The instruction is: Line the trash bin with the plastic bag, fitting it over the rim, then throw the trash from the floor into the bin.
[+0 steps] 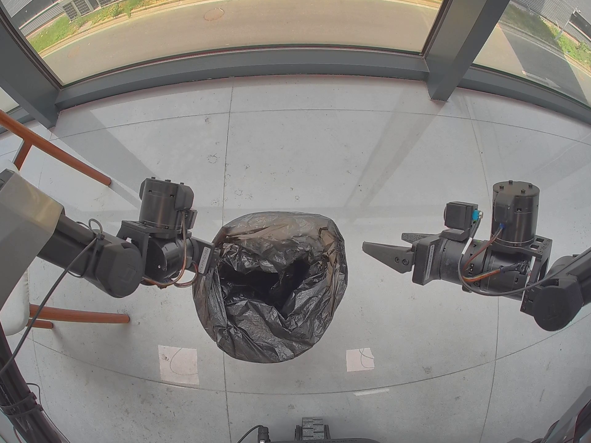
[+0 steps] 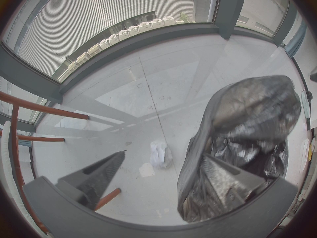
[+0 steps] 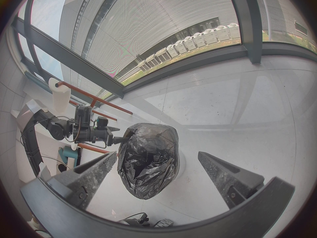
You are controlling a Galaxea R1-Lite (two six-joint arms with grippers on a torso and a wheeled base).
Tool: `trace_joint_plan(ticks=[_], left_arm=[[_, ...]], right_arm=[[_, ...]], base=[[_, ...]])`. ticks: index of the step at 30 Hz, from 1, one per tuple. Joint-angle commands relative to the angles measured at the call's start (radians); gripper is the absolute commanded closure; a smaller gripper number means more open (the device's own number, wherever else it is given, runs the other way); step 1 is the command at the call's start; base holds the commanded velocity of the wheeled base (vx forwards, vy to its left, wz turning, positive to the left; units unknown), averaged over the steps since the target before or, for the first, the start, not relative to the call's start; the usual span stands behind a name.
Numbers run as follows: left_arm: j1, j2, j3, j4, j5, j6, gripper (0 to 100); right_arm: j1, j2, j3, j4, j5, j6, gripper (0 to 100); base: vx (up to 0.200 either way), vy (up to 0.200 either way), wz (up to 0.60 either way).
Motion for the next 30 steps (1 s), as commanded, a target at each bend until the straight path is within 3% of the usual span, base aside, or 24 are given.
trace_joint_plan(ticks=[1, 7, 15, 24, 25, 30], left_arm=[[0.052, -0.033, 0.055, -0.004, -0.011, 0.022, 0], [0.058, -0.036, 0.044, -0.047, -0.010, 0.037, 0], [0.155, -0.134, 0.175, -0.055, -0.053, 0.103, 0], [0.203, -0.186, 0.273, -0.058, -0.205, -0.001, 0], [0.204, -0.178, 0.291, -0.063, -0.260, -0.030, 0], [0.209, -0.128, 0.343, -0.113, -0.278, -0.110, 0]], right_arm=[[0.007, -0.020, 0.018, 0.001, -0.001, 0.024, 0], [0.021, 0.010, -0.007, 0.001, -0.004, 0.018, 0], [0.022, 0.026, 0.001, -0.013, -0.006, 0.023, 0], [0.013, 0.020, 0.041, -0.016, -0.006, 0.021, 0], [0.013, 0.020, 0.039, -0.016, -0.006, 0.023, 0], [0.015, 0.020, 0.039, -0.016, -0.006, 0.021, 0]], base=[[0.000, 0.000, 0.00], [0.000, 0.000, 0.00], [0.000, 0.000, 0.00], [0.000, 0.000, 0.00], [0.000, 0.000, 0.00], [0.000, 0.000, 0.00]])
